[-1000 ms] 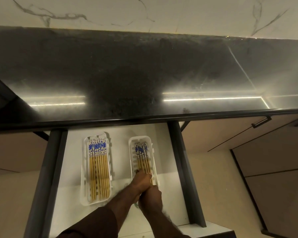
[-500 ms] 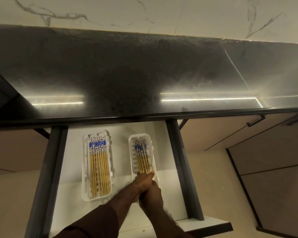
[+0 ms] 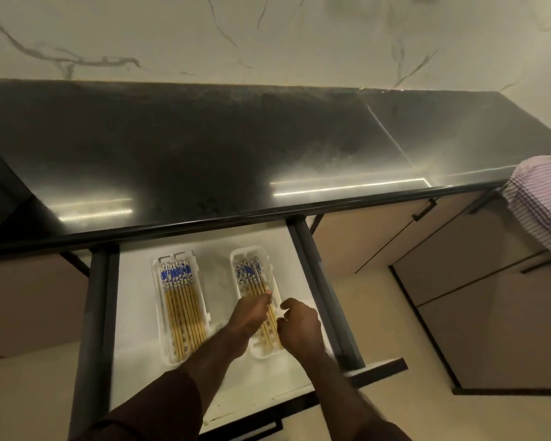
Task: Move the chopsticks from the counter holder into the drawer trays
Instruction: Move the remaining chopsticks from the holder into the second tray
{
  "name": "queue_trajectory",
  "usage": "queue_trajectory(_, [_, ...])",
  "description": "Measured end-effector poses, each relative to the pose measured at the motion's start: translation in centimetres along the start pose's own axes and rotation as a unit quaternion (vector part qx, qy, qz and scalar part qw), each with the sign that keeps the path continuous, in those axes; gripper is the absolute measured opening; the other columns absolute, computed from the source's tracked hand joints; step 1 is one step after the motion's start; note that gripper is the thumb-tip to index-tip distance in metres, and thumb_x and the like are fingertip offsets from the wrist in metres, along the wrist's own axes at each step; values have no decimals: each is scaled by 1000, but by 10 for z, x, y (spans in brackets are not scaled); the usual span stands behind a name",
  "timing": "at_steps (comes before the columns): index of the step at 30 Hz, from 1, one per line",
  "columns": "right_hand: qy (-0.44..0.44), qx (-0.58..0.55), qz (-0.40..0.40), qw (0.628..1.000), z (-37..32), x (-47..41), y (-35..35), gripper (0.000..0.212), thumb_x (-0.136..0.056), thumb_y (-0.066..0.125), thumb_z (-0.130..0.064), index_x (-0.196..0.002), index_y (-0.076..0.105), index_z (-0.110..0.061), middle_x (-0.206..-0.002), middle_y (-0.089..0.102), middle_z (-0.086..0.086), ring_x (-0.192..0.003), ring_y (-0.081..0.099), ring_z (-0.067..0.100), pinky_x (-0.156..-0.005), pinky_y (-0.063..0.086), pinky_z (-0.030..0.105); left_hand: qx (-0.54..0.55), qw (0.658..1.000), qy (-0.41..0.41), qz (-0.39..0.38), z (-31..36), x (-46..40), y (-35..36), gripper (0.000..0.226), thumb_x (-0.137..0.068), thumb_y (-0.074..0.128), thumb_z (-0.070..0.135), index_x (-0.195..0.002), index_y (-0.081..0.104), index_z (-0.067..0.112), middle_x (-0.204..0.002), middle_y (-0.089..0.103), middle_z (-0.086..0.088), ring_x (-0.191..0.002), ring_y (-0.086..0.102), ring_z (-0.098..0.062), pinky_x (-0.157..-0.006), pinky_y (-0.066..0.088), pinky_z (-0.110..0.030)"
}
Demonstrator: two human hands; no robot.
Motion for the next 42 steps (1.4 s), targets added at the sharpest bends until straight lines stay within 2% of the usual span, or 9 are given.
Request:
queue_trajectory(5, [-37,-69,50,996,-25,30,-33,32,-88,69,-24,-118,66,-15,-111,71,0,-93,67,14,-79,54,25,7,998,61,-6,15,42,-16,25,-99,50,18,-115,66,7,-111,70,-11,-96,66,-23,-68,49,-25])
queue_trajectory(13, [-134,-170,53,975,-84,107,-70,22,-92,62,-17,-113,69,-16,-106,70,-2,-93,66,11,-85,58,35,39,981,187,23,41,136,-50,24,-98,48,19,-97,72,13,-95,76,-4,-82,73,-14,-59,53,-20])
queue_trajectory(18, [-177,-208,87,958,-110,161,-86,26,-94,62,-21,-119,67,-16,-113,69,-1,-98,65,13,-90,57,35,66,965,248,56,51,192,-75,26,-101,47,25,-105,70,14,-103,75,-5,-93,72,-19,-77,59,-28])
queue_trajectory(23, [-177,-248,115,945,-134,193,-92,19,-92,64,-23,-109,70,-17,-104,71,1,-91,67,16,-85,59,40,93,955,267,90,59,235,-121,39,-104,37,40,-106,67,14,-108,72,-7,-98,70,-24,-89,57,-36])
queue_trajectory(26, [-188,-264,124,938,-168,207,-87,12,-92,64,-25,-101,70,-21,-96,71,-3,-86,67,15,-81,60,39,131,944,280,115,63,258,-170,39,-104,38,41,-101,68,17,-106,73,-8,-97,71,-26,-93,56,-42])
queue_trajectory(31, [-241,-281,108,923,-253,231,-54,7,-91,65,-24,-88,68,-28,-83,69,-10,-80,68,12,-75,61,38,177,924,309,137,65,292,-270,33,-103,43,33,-94,68,14,-99,74,-12,-86,71,-23,-85,56,-39])
queue_trajectory(35, [-272,-283,85,916,-337,249,-9,7,-89,66,-22,-91,73,-23,-82,70,-9,-81,68,10,-76,60,38,192,914,323,152,58,312,-369,22,-101,49,24,-95,68,14,-100,72,-13,-88,69,-24,-85,55,-38])
queue_trajectory(38, [-301,-274,86,910,-402,265,22,6,-89,67,-24,-93,72,-26,-83,69,-12,-81,66,5,-71,57,24,176,911,332,168,60,321,-447,17,-100,52,21,-100,69,15,-104,73,-11,-97,70,-26,-91,54,-41])
queue_trajectory(42, [-323,-270,67,905,-480,285,59,10,-91,65,-22,-100,68,-25,-89,67,-11,-81,65,4,-71,57,21,161,909,336,187,61,332,-535,17,-97,56,19,-105,69,13,-103,74,-9,-97,70,-25,-82,55,-33])
Point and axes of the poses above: each hand's wrist, its own x-axis away from the middle knuckle, its own y-axis out of the palm, z = x × y, the point moved 9 cm from there along -x, towards the middle knuckle
